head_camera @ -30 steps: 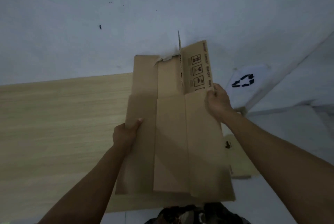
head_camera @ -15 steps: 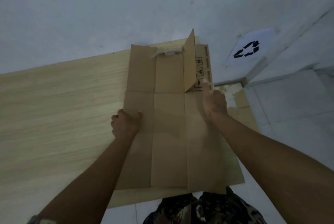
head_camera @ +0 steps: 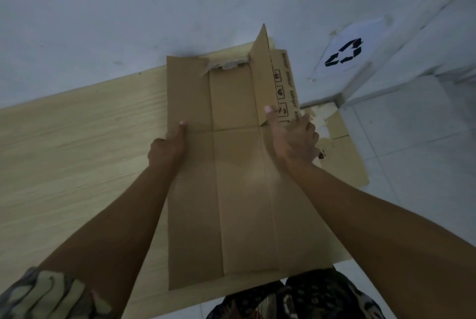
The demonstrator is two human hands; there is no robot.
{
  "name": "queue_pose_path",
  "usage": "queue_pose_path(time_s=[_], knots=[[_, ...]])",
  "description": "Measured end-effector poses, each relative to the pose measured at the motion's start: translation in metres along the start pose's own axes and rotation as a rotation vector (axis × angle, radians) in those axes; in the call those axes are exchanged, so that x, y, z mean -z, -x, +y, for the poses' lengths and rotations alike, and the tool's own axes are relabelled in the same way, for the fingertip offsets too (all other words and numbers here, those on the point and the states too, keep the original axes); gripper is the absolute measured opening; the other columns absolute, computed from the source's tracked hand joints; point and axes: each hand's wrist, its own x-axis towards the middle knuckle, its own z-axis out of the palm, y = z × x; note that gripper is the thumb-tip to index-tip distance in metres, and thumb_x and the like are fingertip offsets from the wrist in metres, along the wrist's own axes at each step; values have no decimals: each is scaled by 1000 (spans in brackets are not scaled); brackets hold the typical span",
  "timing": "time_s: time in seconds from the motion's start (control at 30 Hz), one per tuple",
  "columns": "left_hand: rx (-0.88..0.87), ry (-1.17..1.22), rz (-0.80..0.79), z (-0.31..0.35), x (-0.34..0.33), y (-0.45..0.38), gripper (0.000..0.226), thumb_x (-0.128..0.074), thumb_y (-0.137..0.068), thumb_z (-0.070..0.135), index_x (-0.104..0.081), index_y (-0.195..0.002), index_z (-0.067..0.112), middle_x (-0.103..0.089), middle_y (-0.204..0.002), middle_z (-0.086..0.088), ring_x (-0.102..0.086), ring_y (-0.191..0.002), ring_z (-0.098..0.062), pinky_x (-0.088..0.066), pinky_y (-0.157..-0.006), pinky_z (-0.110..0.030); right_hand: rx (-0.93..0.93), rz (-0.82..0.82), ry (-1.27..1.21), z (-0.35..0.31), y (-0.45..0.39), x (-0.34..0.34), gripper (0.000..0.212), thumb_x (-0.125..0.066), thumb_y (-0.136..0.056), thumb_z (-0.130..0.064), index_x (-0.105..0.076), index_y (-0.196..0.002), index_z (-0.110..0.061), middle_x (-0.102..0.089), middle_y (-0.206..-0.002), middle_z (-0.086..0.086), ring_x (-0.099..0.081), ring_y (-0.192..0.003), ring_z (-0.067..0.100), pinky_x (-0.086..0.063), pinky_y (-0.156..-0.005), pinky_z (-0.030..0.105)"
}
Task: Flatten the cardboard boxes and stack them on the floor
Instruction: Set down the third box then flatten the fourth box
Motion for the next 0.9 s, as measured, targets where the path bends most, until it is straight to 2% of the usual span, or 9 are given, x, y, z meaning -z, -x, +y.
queue_pose_path(time_s=[0.1,0.2,0.33,0.43,0.53,0.63,0.7,0.8,0.9], knots=[[-77,-11,22,-2,1,1,88,-45,-84,77,-59,-131,4,-57,-135,-20,-53,-124,-38,-41,-101,-39,-46,-26,51,-5,-9,-4,108,-49,-75,-85,-30,-151,-11,-36,-151,13,-33,-138,34,-32,-107,58],[-160,-48,20,-2,6,0,83,-43,-86,75,-63,-126,6,-61,-128,-21,-56,-118,-39,-42,-97,-40,-93,-75,68,-6,-24,-4,86,-61,-83,-66,-35,-144,-10,-38,-146,13,-36,-135,34,-37,-105,56],[-253,-3,-55,-10,14,-4,80,-44,-87,73,-64,-125,6,-62,-127,-22,-58,-117,-39,-46,-100,-41,-110,-146,-5,-4,-33,2,80,-72,-82,-54,-39,-139,-9,-52,-141,12,-51,-129,35,-44,-103,44],[-300,100,-144,-16,20,-5,78,-48,-81,75,-69,-118,9,-67,-119,-18,-63,-109,-34,-51,-97,-45,-49,-190,20,-7,-37,13,79,-75,-77,-55,-48,-138,-13,-58,-135,8,-57,-122,33,-46,-96,38],[-324,121,-152,-11,23,-1,69,-50,-85,68,-70,-114,8,-69,-115,-16,-65,-106,-33,-52,-95,-46,106,-231,92,-20,-37,22,65,-76,-80,-48,-58,-129,-10,-63,-120,7,-61,-107,26,-45,-80,29],[-331,89,-104,-1,22,9,60,-49,-93,58,-69,-116,7,-67,-116,-19,-62,-108,-36,-49,-95,-41,235,-220,109,-33,-25,19,35,-70,-86,-36,-65,-110,-11,-67,-102,5,-65,-91,23,-50,-72,28],[-340,41,-63,5,19,18,55,-47,-97,52,-69,-114,4,-66,-118,-20,-60,-110,-37,-44,-92,-37,284,-195,177,-40,-14,15,26,-62,-91,-32,-62,-107,-12,-65,-104,6,-65,-93,27,-51,-73,30],[-354,9,-17,14,17,34,50,-47,-99,46,-70,-107,2,-67,-116,-18,-60,-109,-37,-43,-89,-36,325,-167,256,-40,0,19,14,-52,-97,-28,-50,-100,-14,-56,-102,7,-60,-94,27,-44,-70,31],[-394,-34,6,21,16,48,50,-46,-100,45,-69,-107,1,-67,-115,-20,-59,-110,-38,-40,-82,-33,346,-125,239,-30,2,35,12,-50,-98,-26,-46,-97,-14,-54,-99,7,-55,-86,25,-40,-67,30]])
